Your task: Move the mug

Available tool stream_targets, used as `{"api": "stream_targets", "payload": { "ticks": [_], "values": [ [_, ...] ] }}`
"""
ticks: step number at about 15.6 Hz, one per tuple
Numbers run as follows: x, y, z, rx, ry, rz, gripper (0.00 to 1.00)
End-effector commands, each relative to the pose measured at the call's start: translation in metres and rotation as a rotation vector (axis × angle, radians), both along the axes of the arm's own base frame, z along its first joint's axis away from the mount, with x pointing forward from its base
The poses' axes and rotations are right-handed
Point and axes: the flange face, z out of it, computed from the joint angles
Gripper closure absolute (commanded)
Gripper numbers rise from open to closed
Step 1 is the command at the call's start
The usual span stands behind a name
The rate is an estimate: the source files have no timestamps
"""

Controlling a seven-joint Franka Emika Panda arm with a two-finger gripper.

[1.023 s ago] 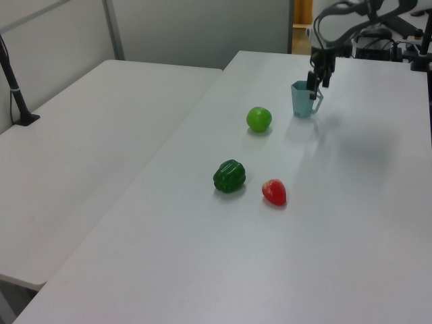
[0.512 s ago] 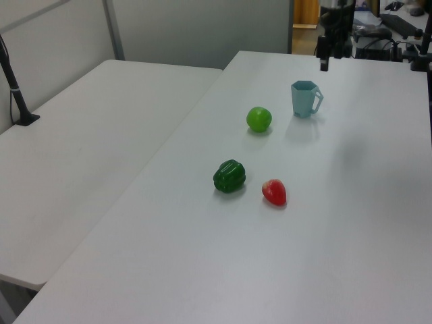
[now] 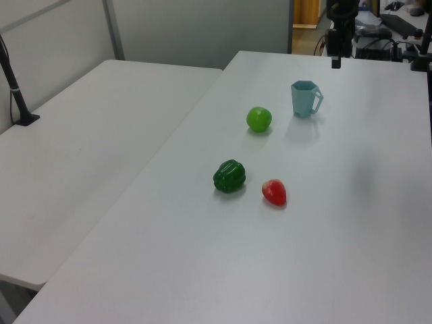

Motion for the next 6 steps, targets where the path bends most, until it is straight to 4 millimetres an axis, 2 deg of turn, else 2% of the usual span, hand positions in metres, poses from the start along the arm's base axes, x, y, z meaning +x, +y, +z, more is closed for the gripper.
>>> {"api": "stream_targets", "payload": {
  "ticks": [1, 6],
  "values": [
    [-0.0011, -0.0270, 0.0220, 0.075, -0.024, 0.052, 0.00],
    [0.0002, -0.0325, 0.0248, 0.062, -0.037, 0.031, 0.00]
  ]
}}
